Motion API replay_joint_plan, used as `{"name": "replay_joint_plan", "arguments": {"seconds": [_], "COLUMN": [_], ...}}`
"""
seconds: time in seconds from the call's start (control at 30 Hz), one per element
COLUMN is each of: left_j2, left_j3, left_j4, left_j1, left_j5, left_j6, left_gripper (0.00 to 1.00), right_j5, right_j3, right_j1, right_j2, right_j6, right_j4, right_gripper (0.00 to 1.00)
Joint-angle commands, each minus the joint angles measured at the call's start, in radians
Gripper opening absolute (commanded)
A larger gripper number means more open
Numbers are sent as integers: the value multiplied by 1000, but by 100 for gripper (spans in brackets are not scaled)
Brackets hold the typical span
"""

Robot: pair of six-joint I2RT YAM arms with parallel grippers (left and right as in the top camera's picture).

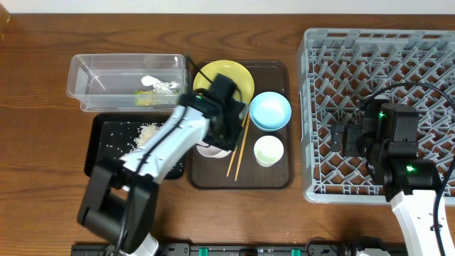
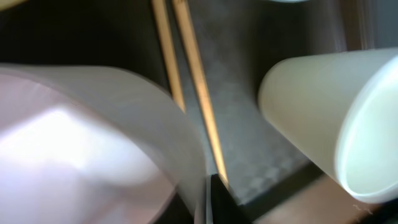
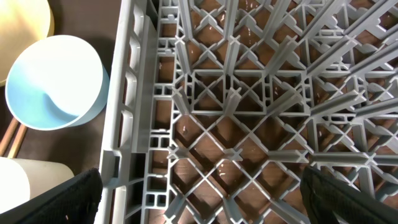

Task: Sort waste into correct bins and load items into the dishwasher rack
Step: 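Return the emptied white bowl onto the brown tray, then grasp the white cup with the left gripper and lift it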

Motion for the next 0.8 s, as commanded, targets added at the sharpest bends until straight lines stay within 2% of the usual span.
{"name": "replay_joint_plan", "arguments": {"seconds": [0.0,0.03,0.17,0.2,0.3,0.5,0.77], "left_j2": [30,32,27,19,-25,-107,-72], "left_j3": [5,5,13,18,45,66,33], "left_j4": [5,7,14,10,3,31,57], "left_j1": [-26,-31,-30,-29,-29,-34,-97], "left_j5": [-146,-152,-152,-151,-144,-68,-42], "left_j6": [-49,-49,-49,-49,-49,-49,-67], "left_gripper": [16,17,40,49,61,65,65], "right_j5": [-1,-1,-1,-1,-1,-1,-2], "right_j3": [19,19,19,19,19,19,19], "right_j1": [15,15,15,15,15,15,15], "right_j2": [-2,-2,-2,-2,-2,-2,-2], "right_j6": [7,7,7,7,7,7,7], "right_j4": [-1,-1,-2,-2,-5,-5,-6], "right_gripper": [99,99,99,99,99,99,99]}}
